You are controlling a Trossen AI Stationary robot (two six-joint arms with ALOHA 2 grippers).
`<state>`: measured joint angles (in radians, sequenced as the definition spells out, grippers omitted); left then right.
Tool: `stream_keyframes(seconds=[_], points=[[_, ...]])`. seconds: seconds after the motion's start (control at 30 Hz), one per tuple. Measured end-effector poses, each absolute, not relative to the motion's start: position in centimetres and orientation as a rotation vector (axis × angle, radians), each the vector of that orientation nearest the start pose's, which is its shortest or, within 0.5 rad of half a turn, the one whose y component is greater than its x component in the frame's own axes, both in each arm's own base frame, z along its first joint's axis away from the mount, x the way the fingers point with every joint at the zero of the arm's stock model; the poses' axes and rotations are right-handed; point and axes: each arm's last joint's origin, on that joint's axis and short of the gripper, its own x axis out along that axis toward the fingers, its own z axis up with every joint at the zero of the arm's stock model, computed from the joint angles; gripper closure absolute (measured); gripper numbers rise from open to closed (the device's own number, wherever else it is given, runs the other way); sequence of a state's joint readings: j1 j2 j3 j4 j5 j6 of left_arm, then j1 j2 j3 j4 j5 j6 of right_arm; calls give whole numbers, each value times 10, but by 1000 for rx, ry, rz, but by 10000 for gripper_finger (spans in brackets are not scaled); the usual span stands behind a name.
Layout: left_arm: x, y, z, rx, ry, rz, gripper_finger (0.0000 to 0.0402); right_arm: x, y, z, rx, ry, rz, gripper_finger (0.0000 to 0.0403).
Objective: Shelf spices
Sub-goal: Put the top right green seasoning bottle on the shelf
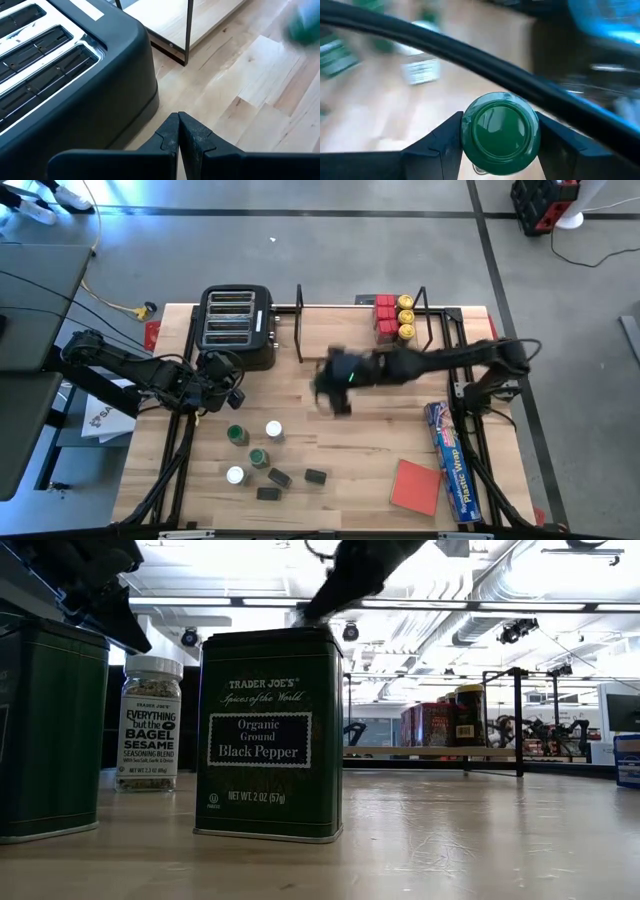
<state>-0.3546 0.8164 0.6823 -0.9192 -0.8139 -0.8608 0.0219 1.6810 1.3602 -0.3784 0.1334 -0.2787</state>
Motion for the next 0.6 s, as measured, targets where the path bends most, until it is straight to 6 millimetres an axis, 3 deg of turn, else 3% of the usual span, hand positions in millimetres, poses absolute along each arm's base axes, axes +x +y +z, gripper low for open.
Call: stream_keyframes(seconds=[0.1,0.23,0.4,0.6], points=[[133,-27,247,-207,618,739,399,355,-42,306,-315,706,-135,208],[133,-26,247,-199,607,750,399,331,-113,315,-247,720,-302,208],[133,-26,247,-198,602,754,399,303,-191,300,-128,759,-345,208],[133,-26,247,-201,603,753,399,282,-244,272,14,794,-363,208]])
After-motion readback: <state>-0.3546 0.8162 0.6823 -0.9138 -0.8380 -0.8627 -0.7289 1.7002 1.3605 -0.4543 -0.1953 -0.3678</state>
